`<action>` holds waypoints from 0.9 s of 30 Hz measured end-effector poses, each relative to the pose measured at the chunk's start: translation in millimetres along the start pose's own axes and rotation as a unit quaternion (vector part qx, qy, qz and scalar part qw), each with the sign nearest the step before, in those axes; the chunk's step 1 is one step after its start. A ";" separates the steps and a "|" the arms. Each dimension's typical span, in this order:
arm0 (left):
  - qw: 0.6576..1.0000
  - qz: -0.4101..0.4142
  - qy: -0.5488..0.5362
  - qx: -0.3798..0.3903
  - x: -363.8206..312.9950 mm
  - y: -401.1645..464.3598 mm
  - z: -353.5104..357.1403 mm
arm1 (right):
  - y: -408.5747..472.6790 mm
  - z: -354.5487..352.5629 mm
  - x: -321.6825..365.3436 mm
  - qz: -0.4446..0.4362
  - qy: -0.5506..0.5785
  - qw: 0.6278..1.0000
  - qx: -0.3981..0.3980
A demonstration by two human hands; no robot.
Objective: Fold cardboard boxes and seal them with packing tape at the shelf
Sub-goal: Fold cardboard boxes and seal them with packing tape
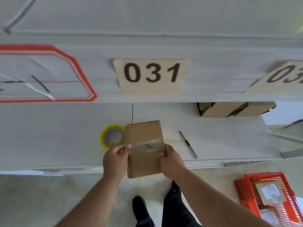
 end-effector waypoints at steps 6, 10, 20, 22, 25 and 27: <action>0.982 -0.081 -0.169 0.022 24.3 6.1 12.4 | 0.2 -5.0 21.3 -0.019 0.016 1.000 -0.004; 0.945 -0.141 -0.287 0.067 32.8 5.5 22.6 | 4.7 0.0 31.4 -0.008 -0.021 1.000 -0.016; 0.967 -0.148 -0.207 0.028 37.0 2.1 34.7 | 3.6 6.1 25.4 0.067 -0.058 0.995 -0.041; 0.975 -0.132 -0.180 0.007 32.3 0.0 37.6 | 2.3 6.1 17.3 0.076 -0.086 0.992 -0.043; 0.980 -0.119 -0.162 0.009 29.9 3.3 42.5 | -0.4 0.2 22.2 0.019 -0.185 0.977 -0.100; 0.982 -0.116 -0.148 0.010 28.9 5.0 41.8 | -1.3 4.2 43.2 -0.199 -0.315 0.914 -0.163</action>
Point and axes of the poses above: each hand's wrist, its own y-axis towards the middle knuckle, its own z-axis out of the palm, x = y × z, the point moved 5 cm from there along y, towards the middle knuckle
